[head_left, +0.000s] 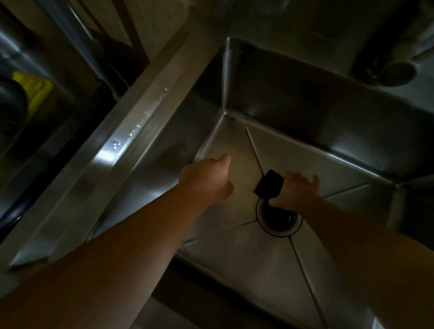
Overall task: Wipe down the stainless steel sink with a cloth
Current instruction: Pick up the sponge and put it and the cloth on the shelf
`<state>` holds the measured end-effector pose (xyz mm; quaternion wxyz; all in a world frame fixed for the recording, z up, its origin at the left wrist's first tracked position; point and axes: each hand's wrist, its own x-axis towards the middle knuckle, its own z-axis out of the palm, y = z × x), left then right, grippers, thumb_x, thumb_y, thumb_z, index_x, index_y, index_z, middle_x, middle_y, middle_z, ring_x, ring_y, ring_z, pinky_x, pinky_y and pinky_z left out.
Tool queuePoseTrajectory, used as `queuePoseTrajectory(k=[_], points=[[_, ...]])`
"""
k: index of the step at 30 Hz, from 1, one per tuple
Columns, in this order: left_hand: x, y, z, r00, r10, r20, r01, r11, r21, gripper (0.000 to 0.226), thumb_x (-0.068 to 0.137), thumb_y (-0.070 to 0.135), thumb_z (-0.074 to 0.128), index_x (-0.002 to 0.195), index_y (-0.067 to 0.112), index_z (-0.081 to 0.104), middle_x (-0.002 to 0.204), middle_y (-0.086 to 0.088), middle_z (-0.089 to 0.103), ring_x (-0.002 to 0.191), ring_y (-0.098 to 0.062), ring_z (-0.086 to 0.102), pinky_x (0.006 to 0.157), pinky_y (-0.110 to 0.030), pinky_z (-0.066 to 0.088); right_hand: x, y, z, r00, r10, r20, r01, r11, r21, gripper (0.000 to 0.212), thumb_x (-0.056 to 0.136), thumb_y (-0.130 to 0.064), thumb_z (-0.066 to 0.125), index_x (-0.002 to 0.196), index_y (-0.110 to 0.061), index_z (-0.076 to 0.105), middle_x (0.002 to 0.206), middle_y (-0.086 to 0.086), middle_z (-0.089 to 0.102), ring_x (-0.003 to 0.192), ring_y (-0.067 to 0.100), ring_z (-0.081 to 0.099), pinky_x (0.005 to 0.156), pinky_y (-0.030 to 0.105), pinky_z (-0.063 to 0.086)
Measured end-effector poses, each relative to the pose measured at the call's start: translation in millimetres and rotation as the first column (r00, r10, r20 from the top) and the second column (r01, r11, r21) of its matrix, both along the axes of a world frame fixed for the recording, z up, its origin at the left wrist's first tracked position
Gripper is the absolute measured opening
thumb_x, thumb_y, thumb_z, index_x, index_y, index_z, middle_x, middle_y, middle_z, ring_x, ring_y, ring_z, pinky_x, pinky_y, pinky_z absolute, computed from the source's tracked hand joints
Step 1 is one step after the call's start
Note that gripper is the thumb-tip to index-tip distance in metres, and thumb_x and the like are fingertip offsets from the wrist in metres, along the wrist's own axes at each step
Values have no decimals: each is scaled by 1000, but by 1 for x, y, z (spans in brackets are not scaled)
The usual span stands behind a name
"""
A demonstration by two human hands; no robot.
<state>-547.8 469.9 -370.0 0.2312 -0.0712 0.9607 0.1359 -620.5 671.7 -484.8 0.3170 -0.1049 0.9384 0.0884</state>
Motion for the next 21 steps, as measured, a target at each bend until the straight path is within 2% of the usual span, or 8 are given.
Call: queuePoseTrajectory(k=[3, 6, 8, 11, 13, 15, 18, 21], points=[[12, 12, 18, 1000, 12, -1, -12, 999, -38, 45, 85, 24, 49, 128, 21, 35, 117, -9, 58, 105, -30, 55, 75, -32, 37, 19, 11, 21, 983, -179, 27, 181, 979, -96, 99, 68, -65, 61, 140, -10, 22, 142, 12, 36, 128, 31, 39, 111, 49, 15], [25, 28, 43, 1000, -11, 12, 12, 997, -77, 48, 87, 21, 50, 132, 22, 33, 119, -9, 57, 106, -30, 55, 81, -37, 44, 31, 16, 62, 936, -351, 13, 338, 890, -306, 88, 70, -57, 64, 135, -11, 28, 135, 13, 40, 124, 32, 41, 106, 45, 26], [36, 40, 66, 1000, -15, -2, 15, 997, -80, 51, 87, 22, 51, 134, 23, 31, 115, -8, 58, 102, -29, 57, 81, -37, 47, 36, 21, 98, 880, -474, 35, 428, 759, -491, 82, 73, -50, 66, 136, -12, 28, 134, 12, 42, 123, 32, 41, 106, 44, 32], [53, 54, 104, 998, -7, -69, 0, 996, -91, 49, 87, 25, 51, 132, 24, 32, 107, -6, 59, 92, -26, 58, 76, -38, 50, 45, 32, 157, 803, -576, 154, 471, 454, -756, 78, 76, -38, 68, 137, -14, 28, 134, 10, 42, 119, 28, 45, 101, 42, 41], [65, 58, 130, 990, 10, -138, -24, 995, -102, 46, 88, 28, 49, 131, 25, 32, 107, -5, 60, 89, -25, 59, 75, -38, 51, 57, 41, 190, 790, -581, 198, 420, 275, -865, 71, 77, -30, 69, 135, -15, 30, 132, 8, 43, 111, 20, 46, 91, 33, 42], [76, 60, 153, 977, 27, -211, -53, 991, -121, 45, 89, 29, 48, 131, 25, 31, 100, -3, 60, 81, -22, 60, 71, -38, 53, 73, 47, 212, 790, -565, 239, 397, 174, -901, 69, 79, -24, 68, 136, -16, 30, 131, 7, 43, 110, 18, 45, 89, 30, 39], [99, 60, 180, 966, 49, -254, -91, 983, -157, 49, 90, 29, 47, 135, 25, 28, 93, -2, 57, 76, -19, 58, 68, -36, 53, 97, 51, 224, 750, -568, 339, 488, 130, -863, 70, 82, -19, 67, 138, -13, 28, 135, 11, 42, 118, 24, 46, 92, 32, 39], [122, 49, 200, 959, 85, -272, -144, 968, -205, 51, 91, 27, 47, 138, 25, 26, 109, -5, 58, 90, -23, 59, 68, -33, 46, 113, 41, 234, 790, -545, 283, 470, 241, -849, 73, 82, -21, 67, 141, -13, 26, 141, 13, 36, 124, 31, 43, 102, 42, 41]])
